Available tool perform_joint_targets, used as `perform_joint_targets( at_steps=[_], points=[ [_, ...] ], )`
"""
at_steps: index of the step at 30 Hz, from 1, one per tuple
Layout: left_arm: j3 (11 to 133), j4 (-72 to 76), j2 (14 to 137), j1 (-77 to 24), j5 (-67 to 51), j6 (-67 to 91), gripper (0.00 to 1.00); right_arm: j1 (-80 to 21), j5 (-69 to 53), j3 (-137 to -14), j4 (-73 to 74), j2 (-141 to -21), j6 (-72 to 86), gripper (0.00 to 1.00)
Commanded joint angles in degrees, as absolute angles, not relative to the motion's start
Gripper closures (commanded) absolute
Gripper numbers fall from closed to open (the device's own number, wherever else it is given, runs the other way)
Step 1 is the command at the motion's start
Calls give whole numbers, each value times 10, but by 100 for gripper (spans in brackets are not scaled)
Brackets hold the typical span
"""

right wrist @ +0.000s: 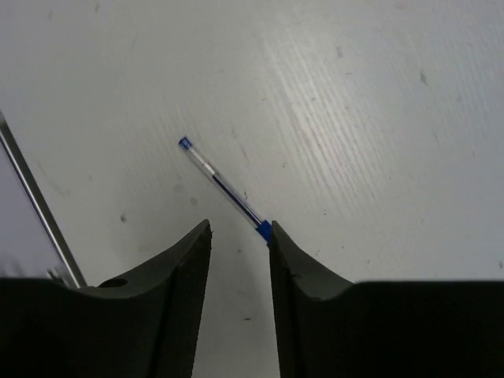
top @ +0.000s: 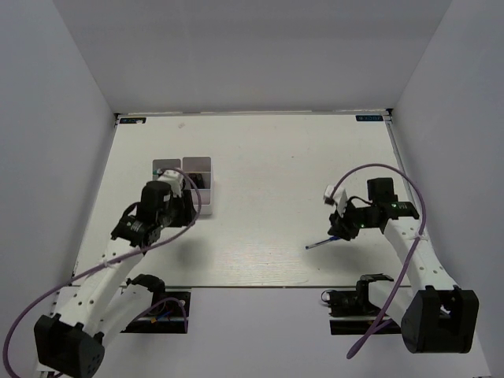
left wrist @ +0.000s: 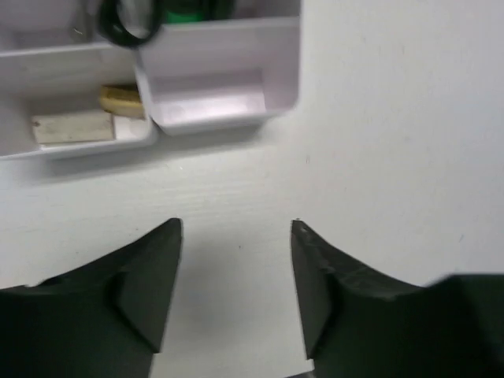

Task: Sort the stationery into containers
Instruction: Grab a piece of stationery with the right arm

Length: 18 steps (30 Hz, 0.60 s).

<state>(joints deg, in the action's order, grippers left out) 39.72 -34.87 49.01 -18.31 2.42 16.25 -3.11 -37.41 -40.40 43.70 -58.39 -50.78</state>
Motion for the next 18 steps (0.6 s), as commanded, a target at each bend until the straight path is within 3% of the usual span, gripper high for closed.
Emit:
perform_joint_targets(
  at_steps=[1, 8, 9, 18],
  points=[
    [360, -322, 454, -201, -4, 104, 30, -30, -394, -363, 540, -590, -874, 59],
    [388, -376, 467, -200, 99, 131, 17, -47, -443, -402, 592, -673, -987, 52],
    [394, -381, 467, -201, 112, 135, 14, -48, -443, -406, 590, -698, -986, 47],
    [379, -387, 388, -200, 281, 151, 4, -98, -370, -395, 484, -756, -943, 47]
  ],
)
